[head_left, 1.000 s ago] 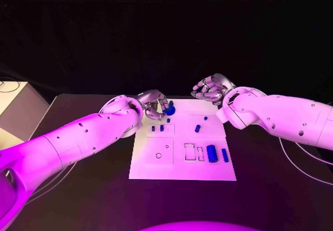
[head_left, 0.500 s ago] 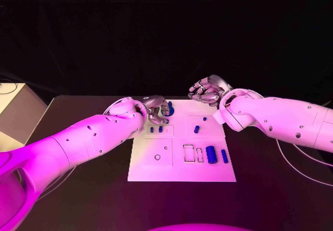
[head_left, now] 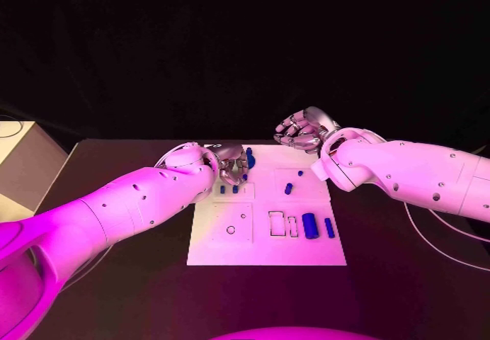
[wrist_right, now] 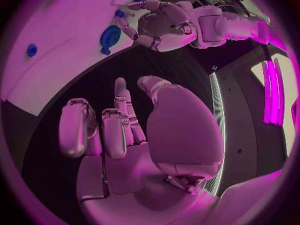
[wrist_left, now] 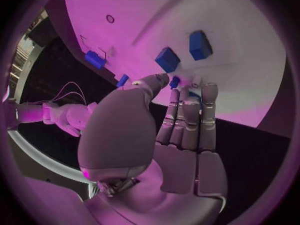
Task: Assemble the parts on the task board
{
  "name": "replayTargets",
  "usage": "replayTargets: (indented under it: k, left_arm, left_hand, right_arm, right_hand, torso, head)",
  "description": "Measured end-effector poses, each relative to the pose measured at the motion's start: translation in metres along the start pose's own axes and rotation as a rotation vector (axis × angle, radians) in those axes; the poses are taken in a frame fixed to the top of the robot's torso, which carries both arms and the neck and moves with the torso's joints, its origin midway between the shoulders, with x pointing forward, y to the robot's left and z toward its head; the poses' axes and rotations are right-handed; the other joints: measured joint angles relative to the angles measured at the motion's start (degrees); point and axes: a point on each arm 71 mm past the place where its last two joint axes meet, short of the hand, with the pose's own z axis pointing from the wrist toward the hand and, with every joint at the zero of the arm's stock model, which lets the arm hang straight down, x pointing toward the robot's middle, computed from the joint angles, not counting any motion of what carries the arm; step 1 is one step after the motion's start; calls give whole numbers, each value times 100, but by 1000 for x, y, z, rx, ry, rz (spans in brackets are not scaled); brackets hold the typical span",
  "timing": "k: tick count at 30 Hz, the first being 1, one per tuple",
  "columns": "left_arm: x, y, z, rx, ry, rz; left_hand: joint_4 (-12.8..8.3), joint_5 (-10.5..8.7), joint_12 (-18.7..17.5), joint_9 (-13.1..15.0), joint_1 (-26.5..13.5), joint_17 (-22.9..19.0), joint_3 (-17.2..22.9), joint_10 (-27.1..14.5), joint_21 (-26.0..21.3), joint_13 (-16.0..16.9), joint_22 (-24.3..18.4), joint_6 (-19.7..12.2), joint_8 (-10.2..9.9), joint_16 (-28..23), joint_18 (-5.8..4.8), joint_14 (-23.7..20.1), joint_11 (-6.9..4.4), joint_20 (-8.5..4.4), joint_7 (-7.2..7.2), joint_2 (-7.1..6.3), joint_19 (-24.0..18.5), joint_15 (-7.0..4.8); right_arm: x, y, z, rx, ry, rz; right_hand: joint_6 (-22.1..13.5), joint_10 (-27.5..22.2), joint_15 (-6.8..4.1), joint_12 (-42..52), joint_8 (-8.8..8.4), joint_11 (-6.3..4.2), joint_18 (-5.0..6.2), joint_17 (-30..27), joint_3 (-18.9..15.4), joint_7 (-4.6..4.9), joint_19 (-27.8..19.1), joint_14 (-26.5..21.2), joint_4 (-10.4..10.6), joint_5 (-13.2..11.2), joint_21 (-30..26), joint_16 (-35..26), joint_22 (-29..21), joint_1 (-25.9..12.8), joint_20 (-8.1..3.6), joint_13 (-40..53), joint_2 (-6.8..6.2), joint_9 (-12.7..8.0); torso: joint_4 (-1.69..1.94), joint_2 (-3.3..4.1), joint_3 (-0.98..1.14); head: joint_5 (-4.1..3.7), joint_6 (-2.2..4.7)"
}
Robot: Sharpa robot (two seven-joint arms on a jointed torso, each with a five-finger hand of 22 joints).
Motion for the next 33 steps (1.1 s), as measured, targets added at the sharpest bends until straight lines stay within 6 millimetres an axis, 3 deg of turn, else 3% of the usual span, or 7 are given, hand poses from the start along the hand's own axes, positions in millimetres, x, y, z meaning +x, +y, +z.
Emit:
replayTargets:
  k: [11, 23, 33]
  left_arm:
    - [1, 1, 1, -17, 7, 6]
    - [1, -3, 4, -16, -3, 3]
    - [2, -3, 5, -16, -3, 2]
  left_hand:
    - [-39, 0, -131, -55, 112, 93, 185, 290, 168, -103, 198, 184, -76, 186, -1, 158, -38, -41, 0, 112, 164, -56]
    - [-73, -31, -341, -132, 112, 90, 297, 387, 271, -219, 321, 184, -275, 270, 0, 221, -40, -51, 0, 112, 256, -48]
    - [-90, -78, -404, -139, 112, 93, 346, 504, 333, -252, 382, 165, -298, 315, 0, 285, -49, -61, -7, 112, 307, -56]
  right_arm:
    - [0, 1, 0, -6, -2, 0]
    - [2, 3, -1, -11, 0, 1]
    - [2, 4, -1, -13, 2, 1]
  right_hand:
    - [0, 20, 22, -31, 0, 20, -1, 0, 0, 0, 0, -22, 0, 0, 0, 0, -1, 0, 0, -30, 0, -1]
    - [0, 26, 22, -66, 0, 25, -2, 0, 0, -1, -1, -21, 0, 0, 0, 0, -2, 0, 1, -45, 0, -1]
    - [-1, 30, 22, -66, 0, 30, -1, 0, 0, -1, -1, -21, 0, 0, 0, 0, -2, 0, 1, -45, 0, -1]
  torso:
    - [5, -6, -1]
    - [0, 5, 2]
    - [10, 3, 3]
  head:
    - [-10, -8]
    - [-36, -19]
    - [-60, -54]
